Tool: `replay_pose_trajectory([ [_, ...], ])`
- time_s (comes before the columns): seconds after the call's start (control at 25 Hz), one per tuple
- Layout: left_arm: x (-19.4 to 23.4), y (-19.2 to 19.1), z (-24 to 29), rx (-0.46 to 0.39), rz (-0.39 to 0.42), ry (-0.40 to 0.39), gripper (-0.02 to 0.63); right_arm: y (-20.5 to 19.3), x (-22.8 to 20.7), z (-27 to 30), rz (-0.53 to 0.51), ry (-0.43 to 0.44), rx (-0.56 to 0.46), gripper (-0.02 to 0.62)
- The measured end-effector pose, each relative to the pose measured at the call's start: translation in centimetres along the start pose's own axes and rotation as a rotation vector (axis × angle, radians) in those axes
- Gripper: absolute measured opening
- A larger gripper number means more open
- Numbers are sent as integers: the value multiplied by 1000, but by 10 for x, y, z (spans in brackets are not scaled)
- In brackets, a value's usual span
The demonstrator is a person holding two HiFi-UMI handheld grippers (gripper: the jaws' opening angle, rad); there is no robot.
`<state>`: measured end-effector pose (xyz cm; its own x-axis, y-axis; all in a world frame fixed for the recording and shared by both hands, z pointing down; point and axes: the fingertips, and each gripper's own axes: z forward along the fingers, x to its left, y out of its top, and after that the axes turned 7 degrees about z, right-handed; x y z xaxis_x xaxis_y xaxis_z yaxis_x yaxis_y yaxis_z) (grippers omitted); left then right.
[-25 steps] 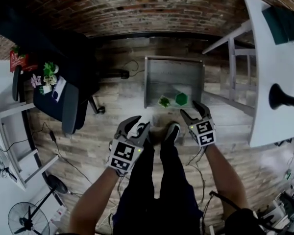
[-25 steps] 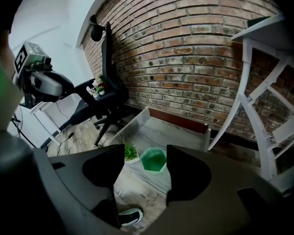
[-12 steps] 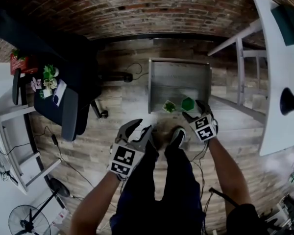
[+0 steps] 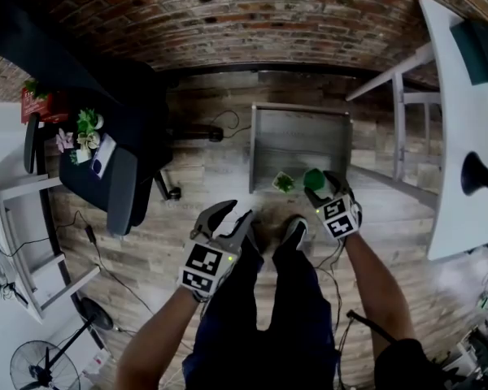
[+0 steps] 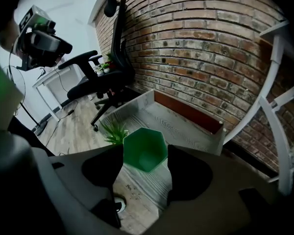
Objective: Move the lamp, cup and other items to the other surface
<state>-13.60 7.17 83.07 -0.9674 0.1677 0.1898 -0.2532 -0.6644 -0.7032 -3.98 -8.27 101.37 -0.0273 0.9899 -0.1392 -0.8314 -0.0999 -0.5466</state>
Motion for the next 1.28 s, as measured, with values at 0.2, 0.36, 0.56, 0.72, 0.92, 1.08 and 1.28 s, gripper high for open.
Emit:
replay_pose_trajectory([
  [0.2, -8, 29, -20, -20, 5, -7, 138, 30, 5, -42, 32, -8, -38, 287],
  [0.36, -16, 53, -45, -30, 12, -14, 138, 60, 15, -86, 61, -19, -71, 287],
  [0.56, -25, 86, -72, -50, 45, -30, 138, 100, 29, -149, 89, -32, -119, 287],
  [0.72, -38, 112, -96, -67, 68, -49, 138, 127, 41, -205, 140, -39, -158, 287],
  [0.92, -50, 141, -126, -96, 95, -79, 138, 151, 49, -268, 262, -62, -188, 287],
  [1.08, -56, 155, -151, -120, 115, -106, 138, 164, 54, -315, 318, -103, -210, 287],
  [1.28, -65, 175, -173, -156, 161, -136, 138, 168, 56, -377, 364, -159, -239, 287],
])
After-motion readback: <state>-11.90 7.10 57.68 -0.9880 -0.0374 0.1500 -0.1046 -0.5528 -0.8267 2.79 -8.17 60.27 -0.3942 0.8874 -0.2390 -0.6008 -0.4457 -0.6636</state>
